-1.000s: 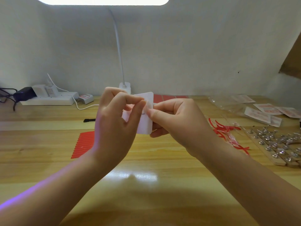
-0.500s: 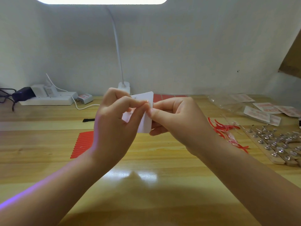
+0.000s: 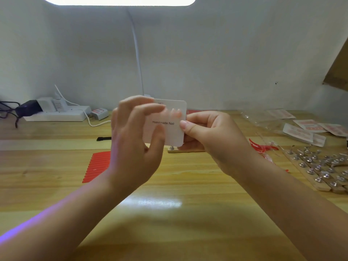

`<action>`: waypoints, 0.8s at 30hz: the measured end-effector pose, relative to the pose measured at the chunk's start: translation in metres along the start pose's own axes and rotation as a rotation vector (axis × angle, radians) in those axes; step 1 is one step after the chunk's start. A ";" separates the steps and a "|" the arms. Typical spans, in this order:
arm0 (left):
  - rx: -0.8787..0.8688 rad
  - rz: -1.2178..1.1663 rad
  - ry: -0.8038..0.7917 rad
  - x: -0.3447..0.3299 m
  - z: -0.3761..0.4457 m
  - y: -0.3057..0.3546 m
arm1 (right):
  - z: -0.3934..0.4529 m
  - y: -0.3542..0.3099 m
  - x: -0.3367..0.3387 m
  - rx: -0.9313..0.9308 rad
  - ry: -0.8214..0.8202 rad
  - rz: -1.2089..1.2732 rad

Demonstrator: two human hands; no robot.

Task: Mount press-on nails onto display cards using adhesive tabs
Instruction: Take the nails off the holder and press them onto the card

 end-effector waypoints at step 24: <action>0.632 -0.650 -0.130 -0.012 -0.009 -0.007 | 0.009 0.018 0.013 0.140 0.087 -0.109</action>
Point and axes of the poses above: each hand's wrist, its own z-axis towards the middle knuckle, its own x-axis out of the back of the hand, y = z × x, the point moved 3 cm from there along z, towards the middle knuckle, and after that the axes turned 6 degrees about x, right-handed, at the moved point
